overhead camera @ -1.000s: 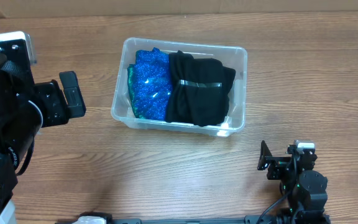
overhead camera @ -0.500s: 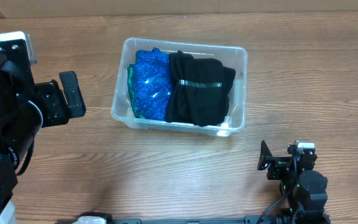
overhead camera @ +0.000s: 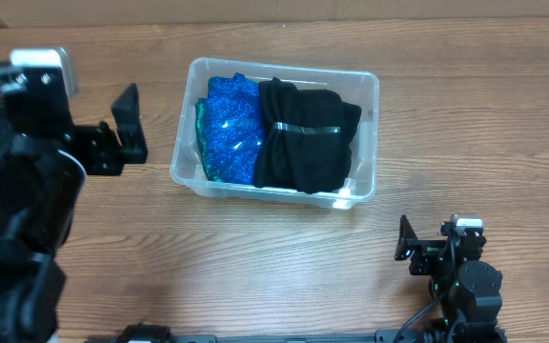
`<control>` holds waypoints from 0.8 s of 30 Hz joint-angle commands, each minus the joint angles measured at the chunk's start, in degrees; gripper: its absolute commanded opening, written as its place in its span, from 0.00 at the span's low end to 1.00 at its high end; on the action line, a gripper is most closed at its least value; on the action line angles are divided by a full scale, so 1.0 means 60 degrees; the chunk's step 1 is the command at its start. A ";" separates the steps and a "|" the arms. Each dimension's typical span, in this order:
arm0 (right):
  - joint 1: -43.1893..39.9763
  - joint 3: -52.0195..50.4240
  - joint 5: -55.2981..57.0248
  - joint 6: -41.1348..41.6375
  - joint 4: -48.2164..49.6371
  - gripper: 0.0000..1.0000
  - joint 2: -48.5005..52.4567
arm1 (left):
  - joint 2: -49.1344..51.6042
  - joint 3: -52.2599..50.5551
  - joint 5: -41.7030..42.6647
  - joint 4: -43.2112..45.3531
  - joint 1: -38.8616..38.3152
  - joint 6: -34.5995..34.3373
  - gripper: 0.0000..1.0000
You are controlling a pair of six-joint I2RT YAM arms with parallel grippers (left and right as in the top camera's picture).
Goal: Pack container
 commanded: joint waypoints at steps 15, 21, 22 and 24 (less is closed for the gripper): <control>-0.0029 -0.0164 -0.0062 0.0007 0.0004 1.00 -0.0113 | -0.6550 -0.9898 0.1166 0.4156 0.0546 -0.0659 1.00; -0.0029 -0.0164 -0.0062 0.0007 0.0004 1.00 -0.0113 | -0.8531 -1.2291 0.1169 0.4499 0.0546 -0.0769 1.00; -0.0029 -0.0164 -0.0062 0.0007 0.0004 1.00 -0.0113 | -0.8907 -1.2652 0.1169 0.4495 0.0546 -0.0769 1.00; -0.0029 -0.0164 -0.0062 0.0007 0.0004 1.00 -0.0113 | -0.9526 -1.3205 0.1169 0.4495 0.0546 -0.0765 1.00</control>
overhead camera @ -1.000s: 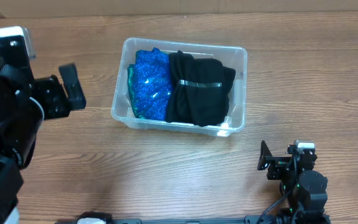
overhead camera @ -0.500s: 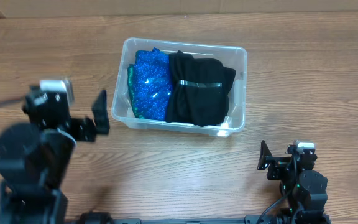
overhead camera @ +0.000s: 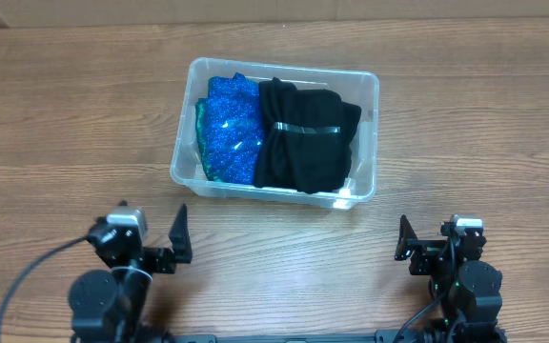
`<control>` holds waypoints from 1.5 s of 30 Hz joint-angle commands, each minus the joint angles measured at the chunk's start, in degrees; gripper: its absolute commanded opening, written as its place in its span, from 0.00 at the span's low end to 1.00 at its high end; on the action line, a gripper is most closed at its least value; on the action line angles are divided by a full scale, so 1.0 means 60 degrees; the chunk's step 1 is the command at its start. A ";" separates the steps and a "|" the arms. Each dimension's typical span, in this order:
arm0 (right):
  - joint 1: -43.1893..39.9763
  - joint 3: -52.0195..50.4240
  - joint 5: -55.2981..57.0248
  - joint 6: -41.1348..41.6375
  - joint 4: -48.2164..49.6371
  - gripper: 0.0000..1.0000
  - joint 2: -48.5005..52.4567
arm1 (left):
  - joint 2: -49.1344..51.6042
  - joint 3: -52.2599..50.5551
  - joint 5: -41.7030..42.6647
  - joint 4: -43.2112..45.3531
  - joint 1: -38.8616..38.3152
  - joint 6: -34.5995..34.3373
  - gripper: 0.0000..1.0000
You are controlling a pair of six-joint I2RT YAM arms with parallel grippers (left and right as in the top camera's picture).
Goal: Pack container
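A clear plastic container stands at the middle of the wooden table. Inside it a sparkly blue garment lies on the left and a folded black garment on the right. My left gripper sits low near the front edge, left of centre, pointing right and away from the container. The right gripper rests at the front right, below the container's right corner. Neither gripper has anything in it, and the overhead view does not show how far their fingers are parted.
Bare wooden table surrounds the container on all sides. Both arm bases and their cables sit along the front edge.
My left arm has moved from high at the far left of the table, beside the container, down to the front edge. The right arm and the container's contents have not changed.
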 commanded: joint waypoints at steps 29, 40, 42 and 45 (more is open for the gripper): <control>-0.0025 -0.0164 -0.0062 0.0007 -0.0007 1.00 -0.0113 | -0.1541 -0.2710 0.0102 0.0765 0.0058 -0.0193 1.00; -0.0025 -0.0164 -0.0062 0.0007 -0.0007 1.00 -0.0113 | -0.1541 -0.2710 0.0102 0.0765 0.0058 -0.0193 1.00; -0.0025 -0.0164 -0.0062 0.0007 -0.0007 1.00 -0.0113 | -0.1541 -0.2710 0.0102 0.0765 0.0058 -0.0193 1.00; -0.0025 -0.0164 -0.0062 0.0007 -0.0007 1.00 -0.0113 | -0.1541 -0.2710 0.0102 0.0765 0.0058 -0.0193 1.00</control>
